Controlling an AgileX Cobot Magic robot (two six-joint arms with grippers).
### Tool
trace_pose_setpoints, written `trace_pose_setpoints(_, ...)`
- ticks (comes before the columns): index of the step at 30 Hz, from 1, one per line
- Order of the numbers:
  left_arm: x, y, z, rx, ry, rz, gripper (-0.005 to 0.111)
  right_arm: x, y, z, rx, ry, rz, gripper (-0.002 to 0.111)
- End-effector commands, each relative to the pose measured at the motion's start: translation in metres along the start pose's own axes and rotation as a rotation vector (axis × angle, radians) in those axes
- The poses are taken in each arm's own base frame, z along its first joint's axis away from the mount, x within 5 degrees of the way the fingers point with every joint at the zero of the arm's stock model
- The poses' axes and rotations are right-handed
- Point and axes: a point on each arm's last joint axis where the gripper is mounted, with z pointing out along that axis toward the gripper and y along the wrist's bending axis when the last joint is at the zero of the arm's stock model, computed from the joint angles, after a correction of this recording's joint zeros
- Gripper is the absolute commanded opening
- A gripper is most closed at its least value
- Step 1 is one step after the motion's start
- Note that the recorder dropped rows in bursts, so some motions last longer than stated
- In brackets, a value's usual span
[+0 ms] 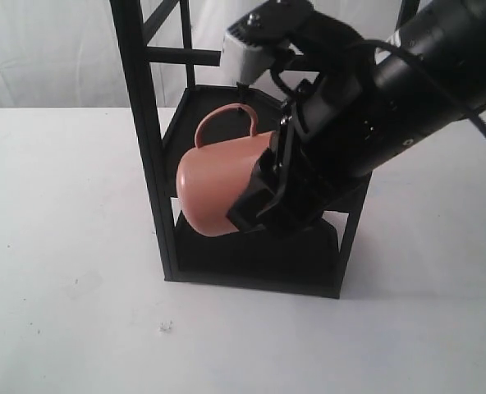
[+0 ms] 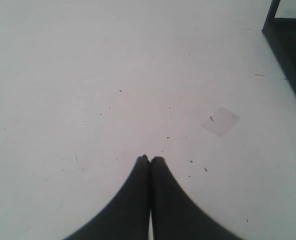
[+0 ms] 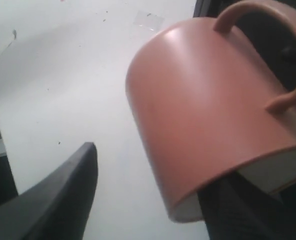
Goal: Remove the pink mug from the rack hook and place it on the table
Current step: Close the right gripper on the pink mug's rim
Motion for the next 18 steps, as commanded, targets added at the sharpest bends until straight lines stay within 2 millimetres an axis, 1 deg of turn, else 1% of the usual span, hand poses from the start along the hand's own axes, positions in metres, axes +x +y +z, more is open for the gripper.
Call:
trace_pose_setpoints(1, 0.0014, -0.0003, 0.0001, 0.005, 0.005, 0.0, 0.0, 0.0059, -0.0062, 0.0106, 0.047, -0.035, 0.007, 0.054)
trace_pose_setpoints(2, 0.0014, -0.0003, 0.0001, 0.005, 0.005, 0.0, 0.0, 0.0064, -0.0069, 0.0115, 0.054, -0.041, 0.009, 0.054)
trace_pose_setpoints(4, 0.0014, -0.0003, 0.0001, 0.005, 0.005, 0.0, 0.0, 0.0074, -0.0083, 0.0135, 0.068, -0.051, 0.013, 0.049)
trace_pose_setpoints(8, 0.0014, -0.0003, 0.0001, 0.005, 0.005, 0.0, 0.0, 0.008, -0.0088, 0.0148, 0.072, -0.059, 0.019, 0.034)
trace_pose_setpoints(10, 0.0014, -0.0003, 0.0001, 0.005, 0.005, 0.0, 0.0, 0.0062, -0.0083, 0.0147, 0.065, -0.079, 0.035, 0.029)
trace_pose_setpoints(12, 0.0014, -0.0003, 0.0001, 0.005, 0.005, 0.0, 0.0, 0.0042, -0.0073, 0.0146, 0.053, -0.101, 0.057, 0.027)
trace_pose_setpoints(18, 0.0014, -0.0003, 0.0001, 0.005, 0.005, 0.0, 0.0, 0.0014, -0.0083, 0.0142, 0.063, -0.133, 0.07, 0.026)
